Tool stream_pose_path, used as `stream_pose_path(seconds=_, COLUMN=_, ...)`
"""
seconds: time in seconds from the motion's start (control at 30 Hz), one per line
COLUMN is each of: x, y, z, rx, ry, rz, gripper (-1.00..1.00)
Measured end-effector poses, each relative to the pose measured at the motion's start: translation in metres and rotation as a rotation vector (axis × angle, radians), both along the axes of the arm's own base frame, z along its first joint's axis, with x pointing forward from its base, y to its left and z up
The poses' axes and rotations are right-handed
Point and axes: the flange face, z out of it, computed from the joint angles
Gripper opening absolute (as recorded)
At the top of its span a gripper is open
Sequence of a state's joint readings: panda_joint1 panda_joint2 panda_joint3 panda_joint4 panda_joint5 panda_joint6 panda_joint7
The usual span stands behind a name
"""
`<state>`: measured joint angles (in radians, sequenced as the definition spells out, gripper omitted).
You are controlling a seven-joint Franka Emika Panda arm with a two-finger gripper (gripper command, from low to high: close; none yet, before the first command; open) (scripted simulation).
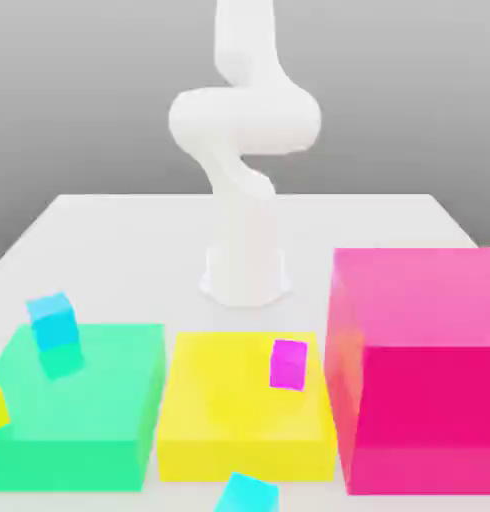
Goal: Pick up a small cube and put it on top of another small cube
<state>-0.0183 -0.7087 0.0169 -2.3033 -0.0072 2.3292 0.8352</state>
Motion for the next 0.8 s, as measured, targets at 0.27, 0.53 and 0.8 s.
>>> stream_pose_path(seconds=0.27, x=0.089, y=0.0, z=-0.12, rx=0.025, ry=0.211, rz=-0.098, gripper=0.0)
stream_pose_path(seconds=0.53, x=0.139, y=-0.003, z=-0.258, rx=0.061, ry=0.414, rz=-0.187, gripper=0.0)
stream_pose_path(seconds=0.8, x=0.148, y=-0.003, z=-0.403, rx=0.11, ry=0.617, rz=-0.273, gripper=0.0)
